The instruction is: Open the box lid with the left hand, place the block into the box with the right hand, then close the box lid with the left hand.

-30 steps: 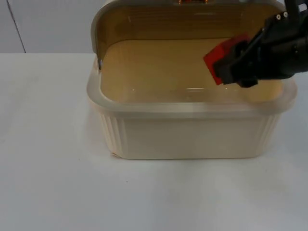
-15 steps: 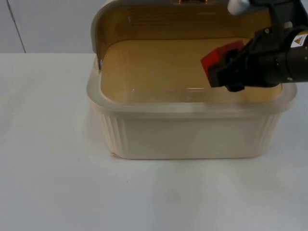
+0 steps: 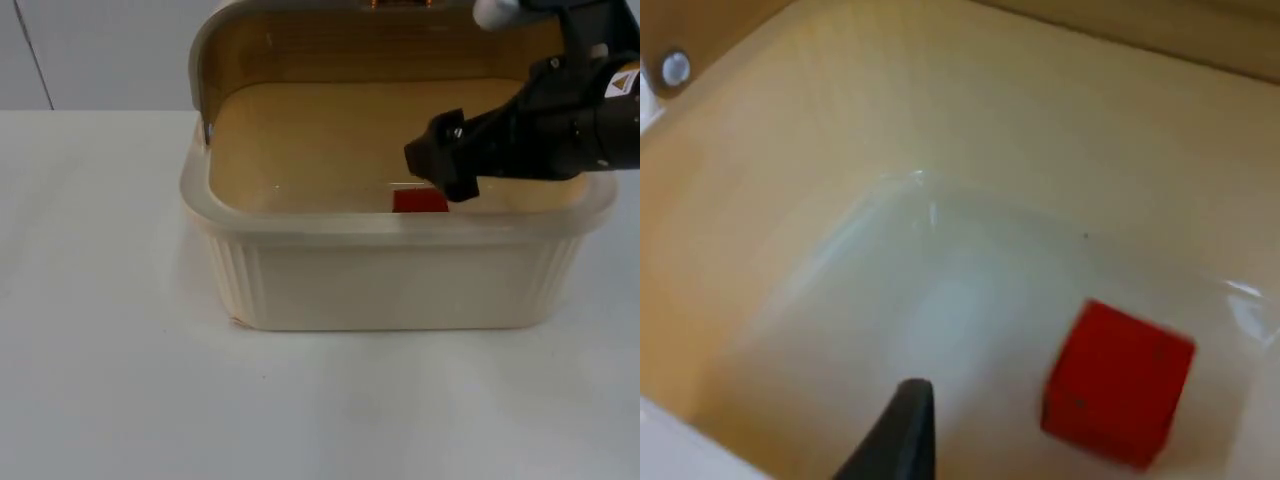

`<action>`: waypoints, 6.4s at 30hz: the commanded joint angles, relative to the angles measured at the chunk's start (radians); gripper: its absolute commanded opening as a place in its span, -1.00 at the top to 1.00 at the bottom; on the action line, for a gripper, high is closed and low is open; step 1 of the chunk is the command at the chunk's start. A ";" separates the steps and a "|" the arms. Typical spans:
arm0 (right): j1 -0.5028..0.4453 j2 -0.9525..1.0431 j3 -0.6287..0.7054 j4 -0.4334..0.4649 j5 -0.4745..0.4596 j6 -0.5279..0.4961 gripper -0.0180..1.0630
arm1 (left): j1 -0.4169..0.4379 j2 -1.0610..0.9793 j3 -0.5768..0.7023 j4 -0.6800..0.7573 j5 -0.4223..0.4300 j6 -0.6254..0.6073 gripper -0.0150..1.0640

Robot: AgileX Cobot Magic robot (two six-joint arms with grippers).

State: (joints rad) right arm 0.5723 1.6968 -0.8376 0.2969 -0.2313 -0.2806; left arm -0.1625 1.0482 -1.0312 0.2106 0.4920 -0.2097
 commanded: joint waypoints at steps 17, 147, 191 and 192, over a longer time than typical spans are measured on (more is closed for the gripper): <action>0.007 -0.327 -0.008 -0.001 0.678 0.015 -0.97 | -0.006 -0.007 0.000 0.006 0.001 -0.006 -0.96; -0.668 -0.795 -0.085 -0.317 0.670 0.292 -0.97 | -0.454 0.762 -0.528 0.317 -0.302 0.565 0.98; -0.584 -0.795 -0.085 -0.320 0.680 0.292 -0.97 | -0.362 0.857 -0.568 -0.701 0.025 1.596 0.98; -0.584 -0.795 -0.085 -0.320 0.680 0.292 -0.97 | -0.364 0.857 -0.568 -0.701 0.034 1.596 0.98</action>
State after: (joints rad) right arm -0.0127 0.9085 -0.9238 -0.0165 0.4508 0.0194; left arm -0.5241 1.9071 -1.5998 -0.4968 0.4878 1.3893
